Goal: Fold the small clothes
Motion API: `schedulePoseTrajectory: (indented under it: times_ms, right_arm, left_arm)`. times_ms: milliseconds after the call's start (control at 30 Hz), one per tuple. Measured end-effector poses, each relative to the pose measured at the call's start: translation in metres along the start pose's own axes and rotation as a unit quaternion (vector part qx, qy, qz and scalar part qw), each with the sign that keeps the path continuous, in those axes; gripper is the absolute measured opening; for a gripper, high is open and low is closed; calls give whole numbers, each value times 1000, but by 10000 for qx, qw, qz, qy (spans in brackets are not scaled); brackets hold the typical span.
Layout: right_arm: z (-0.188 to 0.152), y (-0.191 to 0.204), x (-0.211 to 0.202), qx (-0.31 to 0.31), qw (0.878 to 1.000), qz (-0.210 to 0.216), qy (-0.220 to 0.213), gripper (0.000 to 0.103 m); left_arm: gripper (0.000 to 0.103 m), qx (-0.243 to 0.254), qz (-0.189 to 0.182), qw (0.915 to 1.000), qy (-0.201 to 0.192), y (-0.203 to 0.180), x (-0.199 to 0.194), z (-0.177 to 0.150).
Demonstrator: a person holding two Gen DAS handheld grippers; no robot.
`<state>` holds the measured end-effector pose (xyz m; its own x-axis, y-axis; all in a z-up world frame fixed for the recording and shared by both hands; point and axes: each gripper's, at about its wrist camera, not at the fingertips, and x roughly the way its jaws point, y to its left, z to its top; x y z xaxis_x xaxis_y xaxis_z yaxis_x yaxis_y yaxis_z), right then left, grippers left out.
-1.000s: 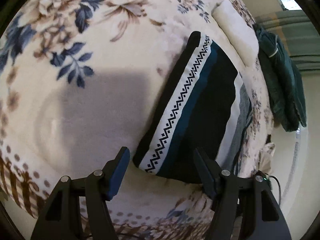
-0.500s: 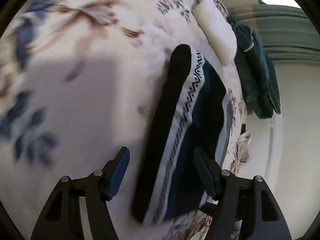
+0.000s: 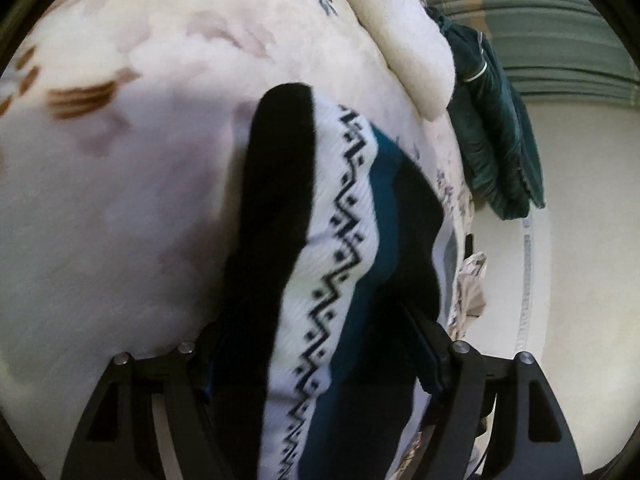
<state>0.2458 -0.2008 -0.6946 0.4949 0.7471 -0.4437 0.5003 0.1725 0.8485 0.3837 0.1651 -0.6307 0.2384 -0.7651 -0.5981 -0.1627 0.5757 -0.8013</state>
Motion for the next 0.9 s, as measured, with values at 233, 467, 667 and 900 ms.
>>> schedulePoseTrajectory:
  times_ms: [233,467,667,900]
  right_arm:
    - [-14,21,6,-389,9991,102,-101,31]
    - [-11,88,-13,-741,9965,251,-296,28]
    - [29,185,-8,-1198,9906,439,-491,28]
    - [124,298,45,-1901,9770,457,-848,28]
  left_arm:
    - [23,236,-174,9987,-414,-26,-13,8]
    - [22,680,-387,9951,-606,-91,-39,54]
    - [22,996,-522,9900,-853,-157,-52,141]
    - [23,1122,-594,9860,-1079,-189,-28,284]
